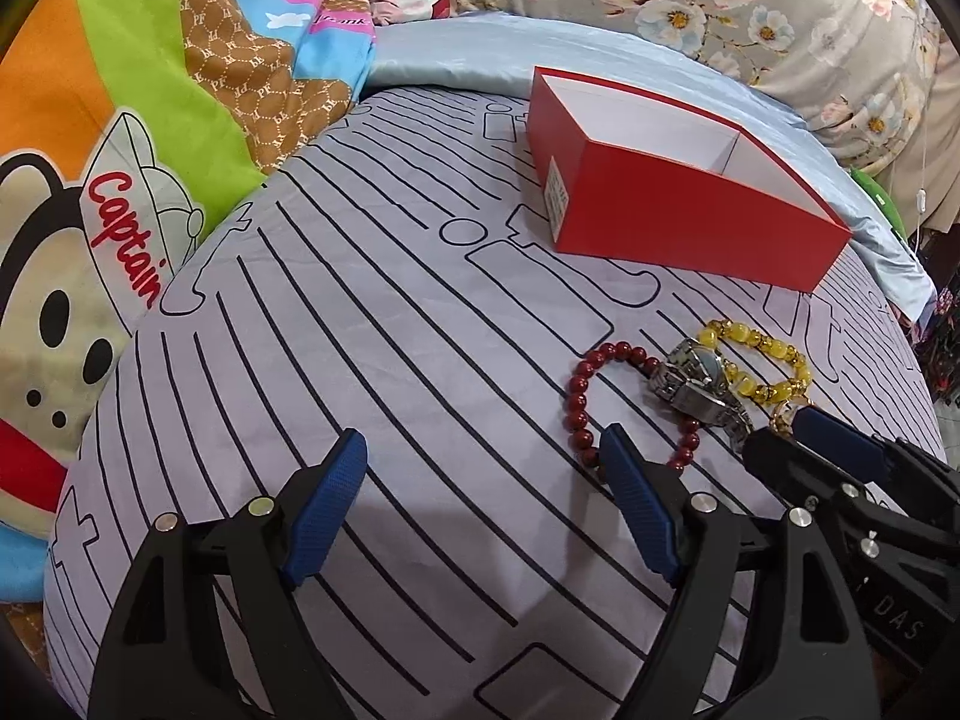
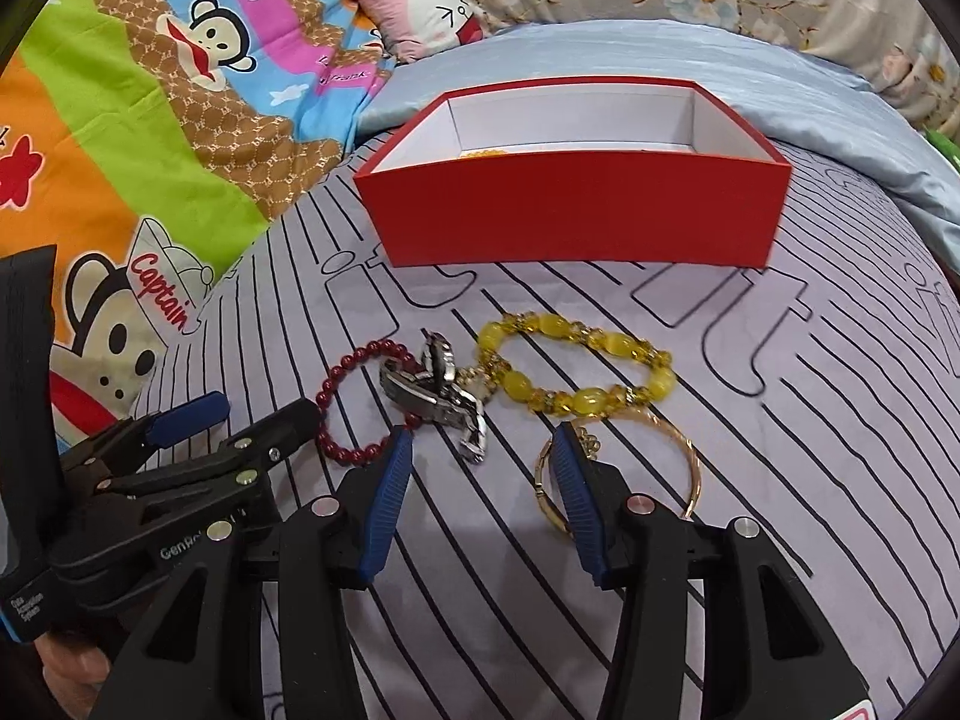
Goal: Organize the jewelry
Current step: 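Move the left tool to the dark red bead bracelet while the right tool approaches the gold bangle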
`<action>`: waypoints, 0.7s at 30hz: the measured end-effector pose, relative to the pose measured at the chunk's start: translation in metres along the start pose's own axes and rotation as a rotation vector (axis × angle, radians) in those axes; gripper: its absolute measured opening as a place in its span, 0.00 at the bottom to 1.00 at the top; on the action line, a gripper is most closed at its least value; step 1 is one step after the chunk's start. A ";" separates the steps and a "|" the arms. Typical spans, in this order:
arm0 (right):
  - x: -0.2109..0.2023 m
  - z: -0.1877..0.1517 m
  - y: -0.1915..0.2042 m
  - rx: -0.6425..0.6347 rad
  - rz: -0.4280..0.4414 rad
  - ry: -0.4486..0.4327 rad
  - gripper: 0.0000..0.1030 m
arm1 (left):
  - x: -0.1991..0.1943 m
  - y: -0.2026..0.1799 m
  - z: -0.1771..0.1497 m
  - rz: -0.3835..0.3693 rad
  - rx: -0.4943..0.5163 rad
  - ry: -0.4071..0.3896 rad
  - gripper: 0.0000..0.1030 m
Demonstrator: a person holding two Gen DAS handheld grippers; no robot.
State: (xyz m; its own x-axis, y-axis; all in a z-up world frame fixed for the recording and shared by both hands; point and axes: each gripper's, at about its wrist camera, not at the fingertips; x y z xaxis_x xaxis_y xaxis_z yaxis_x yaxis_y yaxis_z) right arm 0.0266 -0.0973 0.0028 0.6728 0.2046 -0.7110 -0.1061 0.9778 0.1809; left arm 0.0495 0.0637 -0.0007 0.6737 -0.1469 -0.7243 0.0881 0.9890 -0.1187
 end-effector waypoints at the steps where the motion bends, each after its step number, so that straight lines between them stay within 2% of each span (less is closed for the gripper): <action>1: 0.002 0.002 0.002 -0.006 0.005 0.000 0.45 | 0.000 0.001 0.001 -0.004 -0.005 0.000 0.74; 6: 0.010 0.010 0.011 -0.031 0.029 0.004 0.39 | 0.001 0.007 0.003 0.002 -0.028 0.002 0.73; 10: 0.015 0.011 0.010 -0.036 0.014 0.019 0.31 | -0.001 0.009 0.006 -0.011 -0.033 0.002 0.73; 14: -0.006 0.007 -0.010 0.009 -0.022 -0.021 0.31 | -0.005 -0.002 0.009 -0.049 -0.014 -0.003 0.73; 18: -0.014 0.000 -0.032 0.052 -0.063 -0.012 0.31 | -0.004 -0.023 0.012 -0.130 -0.017 0.006 0.73; 21: -0.015 -0.007 -0.046 0.080 -0.086 0.004 0.31 | -0.001 -0.039 0.013 -0.127 0.009 0.004 0.73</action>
State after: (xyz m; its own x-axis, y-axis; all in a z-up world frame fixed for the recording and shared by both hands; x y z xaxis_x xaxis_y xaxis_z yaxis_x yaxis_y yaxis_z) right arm 0.0160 -0.1451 -0.0001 0.6738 0.1205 -0.7291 0.0111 0.9849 0.1729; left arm 0.0549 0.0256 0.0131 0.6540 -0.2713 -0.7062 0.1795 0.9625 -0.2035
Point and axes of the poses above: each gripper's, at about its wrist camera, not at the fingertips, and x roughly the way its jaws point, y to its left, z to its top, and after that the axes turned 5 degrees about -y, right-handed
